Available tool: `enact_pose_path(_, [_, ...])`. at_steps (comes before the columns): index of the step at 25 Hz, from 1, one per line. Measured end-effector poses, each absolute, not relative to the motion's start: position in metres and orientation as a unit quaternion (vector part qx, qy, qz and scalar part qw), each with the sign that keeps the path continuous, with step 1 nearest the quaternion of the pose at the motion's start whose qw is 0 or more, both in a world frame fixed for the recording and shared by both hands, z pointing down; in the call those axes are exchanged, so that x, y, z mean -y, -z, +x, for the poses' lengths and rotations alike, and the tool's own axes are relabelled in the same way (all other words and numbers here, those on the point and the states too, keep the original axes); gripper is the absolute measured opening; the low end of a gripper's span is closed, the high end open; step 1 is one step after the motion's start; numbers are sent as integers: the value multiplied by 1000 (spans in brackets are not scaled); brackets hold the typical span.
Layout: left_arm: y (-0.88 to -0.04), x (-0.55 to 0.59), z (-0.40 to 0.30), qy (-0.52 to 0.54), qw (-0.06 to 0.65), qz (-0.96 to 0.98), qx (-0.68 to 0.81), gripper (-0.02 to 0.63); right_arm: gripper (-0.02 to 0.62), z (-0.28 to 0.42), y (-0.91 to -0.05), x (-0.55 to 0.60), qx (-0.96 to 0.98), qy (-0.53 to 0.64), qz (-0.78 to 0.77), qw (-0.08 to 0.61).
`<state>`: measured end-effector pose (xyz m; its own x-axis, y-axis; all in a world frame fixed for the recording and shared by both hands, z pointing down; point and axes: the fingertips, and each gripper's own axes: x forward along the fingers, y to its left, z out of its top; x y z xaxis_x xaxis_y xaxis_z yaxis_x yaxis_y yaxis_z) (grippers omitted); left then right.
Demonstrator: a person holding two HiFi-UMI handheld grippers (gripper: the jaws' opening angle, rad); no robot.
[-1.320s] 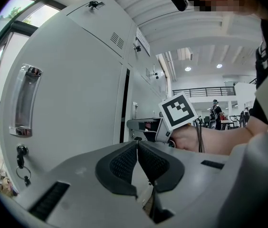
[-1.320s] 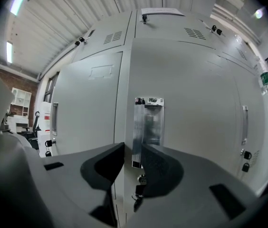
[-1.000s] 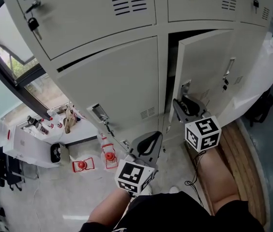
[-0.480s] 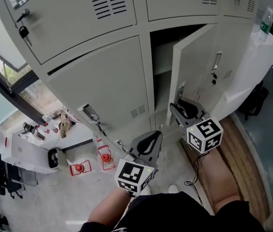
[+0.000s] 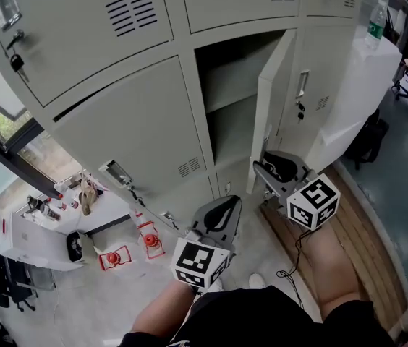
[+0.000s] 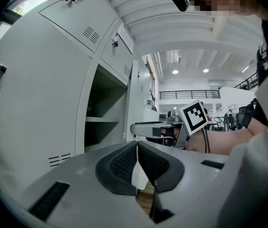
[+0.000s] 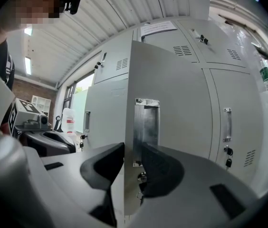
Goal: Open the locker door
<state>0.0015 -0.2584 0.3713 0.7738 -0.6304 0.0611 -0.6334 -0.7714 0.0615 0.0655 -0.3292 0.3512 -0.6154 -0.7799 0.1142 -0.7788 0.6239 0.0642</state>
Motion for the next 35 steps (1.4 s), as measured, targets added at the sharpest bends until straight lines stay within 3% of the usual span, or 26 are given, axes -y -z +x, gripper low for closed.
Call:
enact_pose_path(16, [-372,245,52,-21,35,961,272,21,187,124,-351,293,869,16,491,60])
enact_pose_path(23, [-372,242,69,-22,36,969,242,21,270,127,-361,285,834,19,547,74])
enact_pose_path(27, [-371,240,74,-23,34,972,230,21,267,136,-370,289,798,30,594,101])
enact_pose_path(35, [-370,241,76,-24,32,974,223,21,178,164,-374,284,765,11,638,93])
